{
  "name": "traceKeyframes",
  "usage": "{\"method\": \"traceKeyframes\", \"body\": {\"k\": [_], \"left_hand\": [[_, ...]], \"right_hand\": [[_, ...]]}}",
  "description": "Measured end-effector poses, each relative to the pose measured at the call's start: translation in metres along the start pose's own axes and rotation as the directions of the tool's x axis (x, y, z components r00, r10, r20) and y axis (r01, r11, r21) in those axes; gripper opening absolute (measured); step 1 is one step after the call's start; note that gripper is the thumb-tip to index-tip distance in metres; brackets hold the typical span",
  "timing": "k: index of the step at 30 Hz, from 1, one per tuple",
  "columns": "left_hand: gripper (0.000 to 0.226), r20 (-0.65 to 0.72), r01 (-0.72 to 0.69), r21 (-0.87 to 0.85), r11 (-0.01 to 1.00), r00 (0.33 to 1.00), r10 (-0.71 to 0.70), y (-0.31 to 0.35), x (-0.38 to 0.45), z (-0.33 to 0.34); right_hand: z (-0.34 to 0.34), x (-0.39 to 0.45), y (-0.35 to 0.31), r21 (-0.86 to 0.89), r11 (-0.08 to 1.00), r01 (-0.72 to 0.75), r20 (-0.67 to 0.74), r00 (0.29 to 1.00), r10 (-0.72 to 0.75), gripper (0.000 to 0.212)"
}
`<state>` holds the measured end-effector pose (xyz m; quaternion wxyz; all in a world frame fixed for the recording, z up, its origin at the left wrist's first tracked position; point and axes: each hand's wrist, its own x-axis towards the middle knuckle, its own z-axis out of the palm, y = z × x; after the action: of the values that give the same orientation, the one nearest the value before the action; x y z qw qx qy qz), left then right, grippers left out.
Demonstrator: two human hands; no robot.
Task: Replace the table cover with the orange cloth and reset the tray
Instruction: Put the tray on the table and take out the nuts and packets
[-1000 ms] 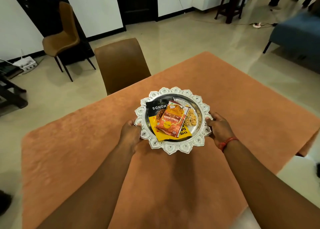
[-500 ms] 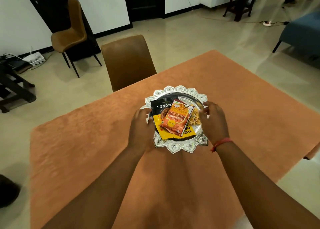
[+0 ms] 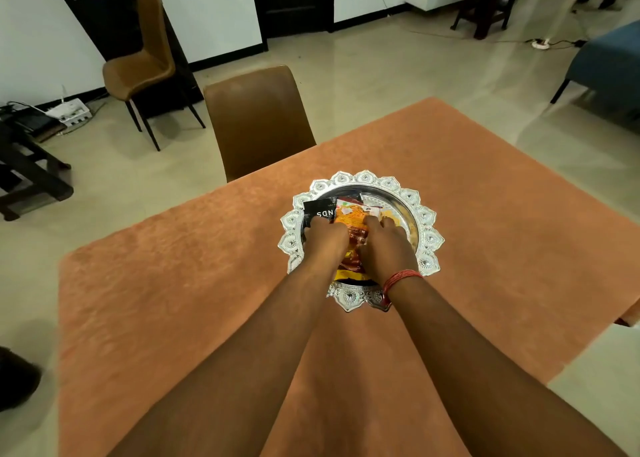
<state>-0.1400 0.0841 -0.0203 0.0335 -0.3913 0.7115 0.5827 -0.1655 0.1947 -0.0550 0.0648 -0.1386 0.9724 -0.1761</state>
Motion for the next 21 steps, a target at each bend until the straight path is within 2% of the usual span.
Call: {"method": "traceKeyframes", "body": {"k": [1, 4, 5, 7, 11, 15, 18, 21], "left_hand": [[0.058, -0.019, -0.004, -0.031, 1.000, 1.000, 0.003, 0.000, 0.001, 0.001], [0.032, -0.049, -0.015, -0.099, 0.995, 0.999, 0.010, 0.000, 0.003, -0.001], [0.030, -0.060, -0.009, -0.107, 0.994, 0.998, 0.003, -0.001, 0.004, -0.002], [0.037, -0.086, 0.001, -0.082, 0.997, 0.996, -0.008, -0.003, 0.009, -0.003], [0.029, -0.097, 0.002, 0.002, 1.000, 0.995, -0.002, 0.001, 0.012, -0.007], [0.030, -0.030, -0.134, 0.094, 0.987, 0.990, 0.137, -0.001, 0.018, -0.005], [0.027, 0.009, -0.229, 0.016, 0.973, 0.973, 0.229, -0.002, 0.016, -0.004], [0.035, 0.001, -0.209, -0.073, 0.975, 0.978, 0.210, -0.007, 0.018, -0.007]], "right_hand": [[0.000, 0.000, 0.000, 0.020, 1.000, 0.020, -0.001, 1.000, -0.020, 0.050], [-0.002, 0.002, 0.000, 0.074, 0.994, 0.074, 0.019, 0.997, -0.076, 0.056], [-0.003, 0.002, 0.000, 0.084, 0.993, 0.078, 0.027, 0.996, -0.080, 0.057], [-0.002, 0.001, 0.001, 0.096, 0.993, 0.072, 0.039, 0.996, -0.076, 0.058], [0.000, -0.001, 0.002, 0.146, 0.987, 0.066, 0.034, 0.997, -0.072, 0.061], [0.001, -0.001, 0.002, 0.217, 0.974, 0.060, 0.020, 0.998, -0.066, 0.063], [0.003, 0.000, 0.004, 0.262, 0.963, 0.069, 0.024, 0.997, -0.078, 0.063], [0.002, 0.001, 0.003, 0.320, 0.945, 0.066, 0.025, 0.997, -0.078, 0.058]]}}
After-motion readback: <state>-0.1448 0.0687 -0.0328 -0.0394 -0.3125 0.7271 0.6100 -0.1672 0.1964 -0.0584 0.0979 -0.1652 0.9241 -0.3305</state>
